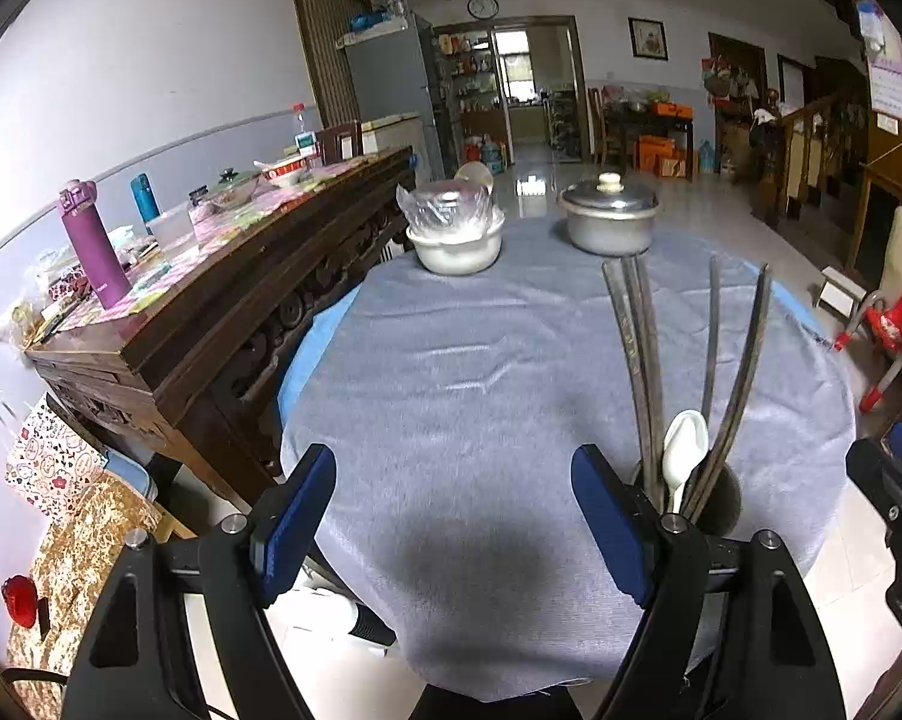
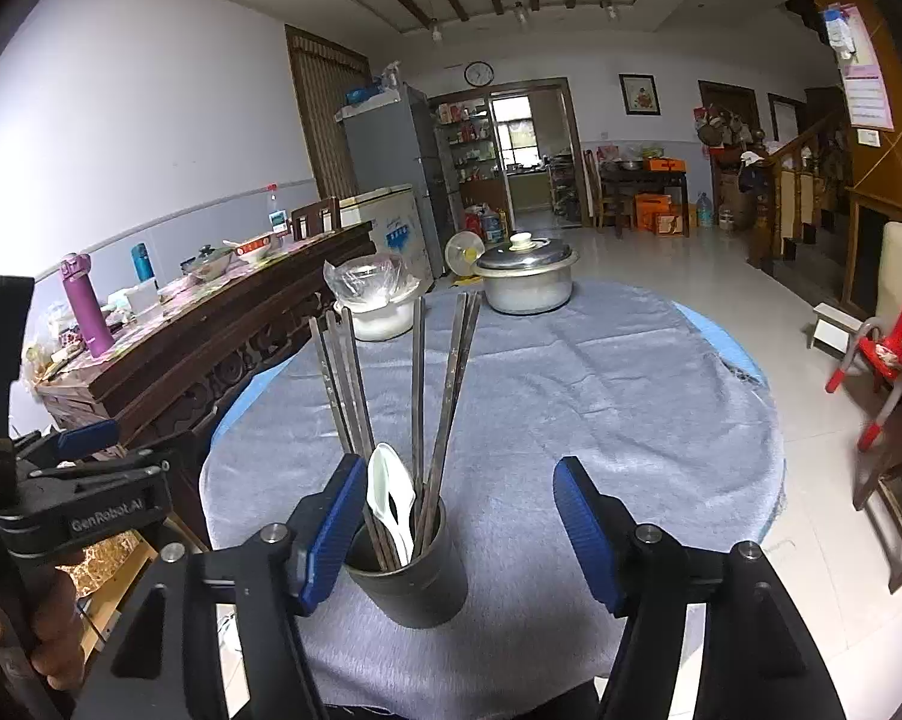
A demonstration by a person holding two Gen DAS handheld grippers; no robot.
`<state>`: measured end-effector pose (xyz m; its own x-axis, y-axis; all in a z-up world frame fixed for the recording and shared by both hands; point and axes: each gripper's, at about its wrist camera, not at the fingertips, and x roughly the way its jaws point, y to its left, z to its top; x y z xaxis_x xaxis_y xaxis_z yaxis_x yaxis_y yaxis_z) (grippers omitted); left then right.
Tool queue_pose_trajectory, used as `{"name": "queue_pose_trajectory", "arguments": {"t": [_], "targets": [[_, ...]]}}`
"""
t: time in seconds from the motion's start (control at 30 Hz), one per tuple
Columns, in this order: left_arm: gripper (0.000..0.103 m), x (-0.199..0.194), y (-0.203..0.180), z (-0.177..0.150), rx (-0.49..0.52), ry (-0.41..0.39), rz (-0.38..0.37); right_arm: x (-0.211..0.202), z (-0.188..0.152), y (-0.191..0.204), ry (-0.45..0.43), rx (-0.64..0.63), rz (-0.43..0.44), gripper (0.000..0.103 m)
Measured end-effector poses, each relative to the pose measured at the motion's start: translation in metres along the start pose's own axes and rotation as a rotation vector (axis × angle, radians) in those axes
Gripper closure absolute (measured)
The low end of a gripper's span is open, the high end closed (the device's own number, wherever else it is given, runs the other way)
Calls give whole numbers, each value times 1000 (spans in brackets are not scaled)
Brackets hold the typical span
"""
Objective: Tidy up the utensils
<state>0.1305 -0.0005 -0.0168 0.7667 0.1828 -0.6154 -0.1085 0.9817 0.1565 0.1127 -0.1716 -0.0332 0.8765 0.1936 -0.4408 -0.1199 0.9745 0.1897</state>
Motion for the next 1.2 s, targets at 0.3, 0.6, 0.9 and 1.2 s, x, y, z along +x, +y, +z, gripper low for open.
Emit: {"name": "queue_pose_trajectory", "arguments": {"t": [0.3,0.6,0.9,1.2], "targets": [[22,-30,-5,2,15,-62,-5,-24,1,0,-20,22,-11,32],[21,-38,-1,-2,5,-63,8,-31,-7,6,-8,28,0,32],[21,-39,6,-4,-17,-61,9,-28,-10,14,6,27,6,32],[21,-37,11,-6,-33,-57,4,-27,-10,18,5,19,5,32]]}}
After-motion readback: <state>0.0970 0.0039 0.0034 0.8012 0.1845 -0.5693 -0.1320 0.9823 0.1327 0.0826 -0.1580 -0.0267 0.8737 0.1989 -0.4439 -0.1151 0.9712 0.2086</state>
